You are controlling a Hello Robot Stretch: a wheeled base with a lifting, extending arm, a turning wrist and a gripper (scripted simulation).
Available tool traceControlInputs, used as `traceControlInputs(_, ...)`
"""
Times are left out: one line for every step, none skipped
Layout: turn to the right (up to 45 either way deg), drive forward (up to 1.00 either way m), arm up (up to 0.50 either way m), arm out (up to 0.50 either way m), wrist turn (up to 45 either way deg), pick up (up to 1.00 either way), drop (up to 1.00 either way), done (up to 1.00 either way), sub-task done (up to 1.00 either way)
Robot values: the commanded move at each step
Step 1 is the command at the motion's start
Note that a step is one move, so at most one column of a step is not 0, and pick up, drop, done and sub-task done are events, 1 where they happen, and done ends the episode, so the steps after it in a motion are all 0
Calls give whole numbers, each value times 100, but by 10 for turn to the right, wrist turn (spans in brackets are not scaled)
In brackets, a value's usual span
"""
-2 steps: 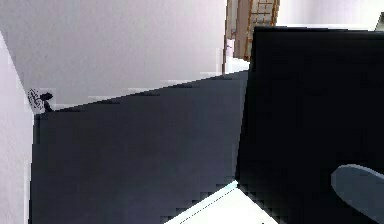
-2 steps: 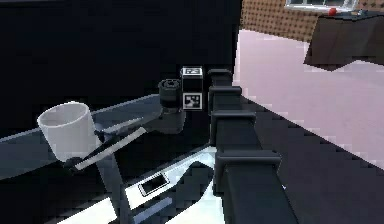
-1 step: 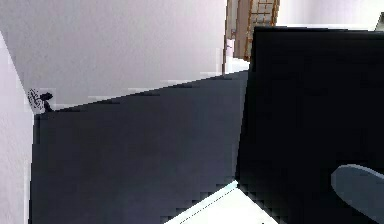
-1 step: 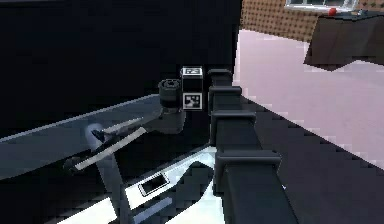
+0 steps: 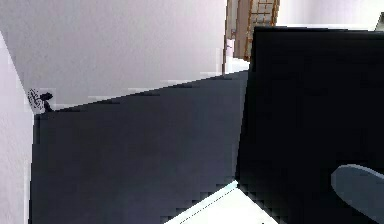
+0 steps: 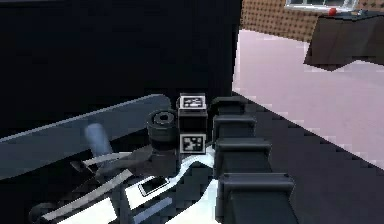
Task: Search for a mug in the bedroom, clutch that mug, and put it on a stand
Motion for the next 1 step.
traceControlInputs(0, 0, 0, 0, 0, 0, 0, 100, 0)
